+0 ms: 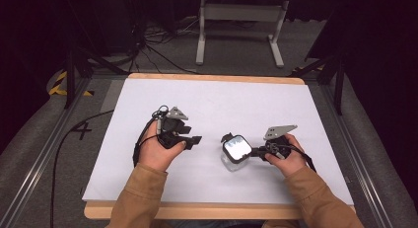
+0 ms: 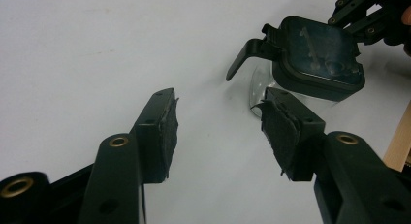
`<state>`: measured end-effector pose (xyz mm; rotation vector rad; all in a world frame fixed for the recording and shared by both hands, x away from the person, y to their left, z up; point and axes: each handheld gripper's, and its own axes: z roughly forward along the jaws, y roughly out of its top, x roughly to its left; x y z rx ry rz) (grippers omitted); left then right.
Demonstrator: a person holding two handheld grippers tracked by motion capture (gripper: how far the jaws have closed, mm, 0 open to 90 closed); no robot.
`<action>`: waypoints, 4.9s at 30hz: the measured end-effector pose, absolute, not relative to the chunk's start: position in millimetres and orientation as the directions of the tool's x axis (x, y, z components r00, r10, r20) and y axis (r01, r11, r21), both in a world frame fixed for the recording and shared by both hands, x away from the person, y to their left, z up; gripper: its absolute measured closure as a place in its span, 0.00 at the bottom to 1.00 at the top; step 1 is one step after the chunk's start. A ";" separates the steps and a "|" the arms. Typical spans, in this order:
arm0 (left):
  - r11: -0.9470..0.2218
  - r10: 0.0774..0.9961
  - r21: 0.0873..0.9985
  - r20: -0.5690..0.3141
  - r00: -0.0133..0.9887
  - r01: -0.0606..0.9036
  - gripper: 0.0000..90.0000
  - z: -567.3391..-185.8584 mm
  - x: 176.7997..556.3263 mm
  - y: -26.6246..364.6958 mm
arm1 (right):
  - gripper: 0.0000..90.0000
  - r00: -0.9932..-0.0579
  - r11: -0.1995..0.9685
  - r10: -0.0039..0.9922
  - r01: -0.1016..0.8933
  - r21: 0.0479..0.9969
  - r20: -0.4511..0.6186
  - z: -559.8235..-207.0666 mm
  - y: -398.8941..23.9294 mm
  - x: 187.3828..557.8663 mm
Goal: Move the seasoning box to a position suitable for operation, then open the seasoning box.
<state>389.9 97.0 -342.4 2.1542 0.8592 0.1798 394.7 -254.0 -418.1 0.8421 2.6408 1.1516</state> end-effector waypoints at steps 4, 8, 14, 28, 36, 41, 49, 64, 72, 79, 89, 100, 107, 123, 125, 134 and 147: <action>-0.452 0.634 0.723 -0.150 0.758 0.522 0.53 -342.8 390.2 95.3 | 1.00 -0.841 0.567 0.534 0.431 0.701 0.086 -418.6 -252.0 392.9; -0.454 0.630 0.721 -0.157 0.761 0.524 0.52 -343.2 392.3 92.7 | 1.00 -0.851 0.588 0.519 0.424 0.688 0.080 -419.8 -247.5 387.9; -0.473 0.616 0.717 -0.146 0.774 0.512 0.52 -343.2 395.3 88.8 | 1.00 -0.858 0.605 0.507 0.423 0.675 0.082 -420.5 -243.7 381.8; -0.477 0.602 0.718 -0.154 0.784 0.507 0.53 -343.7 399.6 79.9 | 1.00 -0.869 0.629 0.486 0.425 0.651 0.099 -425.9 -237.8 372.8; -0.460 0.539 0.754 -0.183 0.822 0.470 0.64 -337.3 404.2 68.9 | 0.98 -0.850 0.605 0.519 0.441 0.663 0.091 -419.7 -251.1 368.2; -0.454 0.477 0.778 -0.199 0.856 0.434 0.74 -330.5 408.2 54.7 | 0.98 -0.816 0.559 0.572 0.467 0.686 0.090 -412.3 -274.8 361.6; -0.454 0.451 0.786 -0.204 0.869 0.420 0.93 -334.0 417.4 33.9 | 0.98 -0.783 0.524 0.615 0.491 0.696 0.089 -409.9 -294.1 351.9; -0.481 0.421 0.755 -0.246 0.873 0.445 0.99 -356.0 436.6 6.1 | 0.96 -0.759 0.505 0.645 0.513 0.694 0.091 -412.4 -307.4 340.9; -0.497 0.412 0.732 -0.273 0.869 0.466 0.99 -362.4 439.9 2.3 | 0.95 -0.760 0.505 0.644 0.512 0.695 0.092 -413.5 -306.5 339.6; -0.495 0.426 0.727 -0.276 0.862 0.477 1.00 -364.1 440.0 2.3 | 0.94 -0.764 0.504 0.637 0.512 0.696 0.101 -413.5 -304.9 339.2; -0.495 0.424 0.725 -0.279 0.862 0.479 1.00 -365.2 441.5 3.1 | 0.93 -0.786 0.519 0.611 0.488 0.701 0.095 -412.6 -295.1 336.5; -0.490 0.432 0.722 -0.285 0.856 0.488 1.00 -365.1 441.6 2.7 | 0.97 -0.828 0.523 0.557 0.412 0.746 0.067 -401.7 -270.8 329.5; -0.487 0.432 0.725 -0.284 0.856 0.487 1.00 -365.8 442.6 2.7 | 1.00 -0.847 0.488 0.524 0.382 0.785 0.087 -395.3 -257.6 325.4; -0.489 0.437 0.722 -0.284 0.854 0.490 1.00 -366.1 441.5 3.1 | 1.00 -0.856 0.411 0.506 0.347 0.843 0.106 -393.3 -240.2 326.7; -0.491 0.436 0.723 -0.279 0.856 0.486 1.00 -366.1 441.4 3.2 | 1.00 -0.853 0.399 0.511 0.347 0.849 0.108 -392.3 -241.0 326.9; -0.482 0.465 0.745 -0.228 0.856 0.460 0.94 -359.4 433.5 7.0 | 1.00 -0.858 0.403 0.504 0.337 0.851 0.101 -391.1 -240.3 328.8; -0.479 0.397 0.797 -0.177 0.901 0.368 0.96 -310.9 381.3 37.5 | 1.00 -0.870 0.380 0.486 0.296 0.876 0.083 -378.0 -237.0 338.6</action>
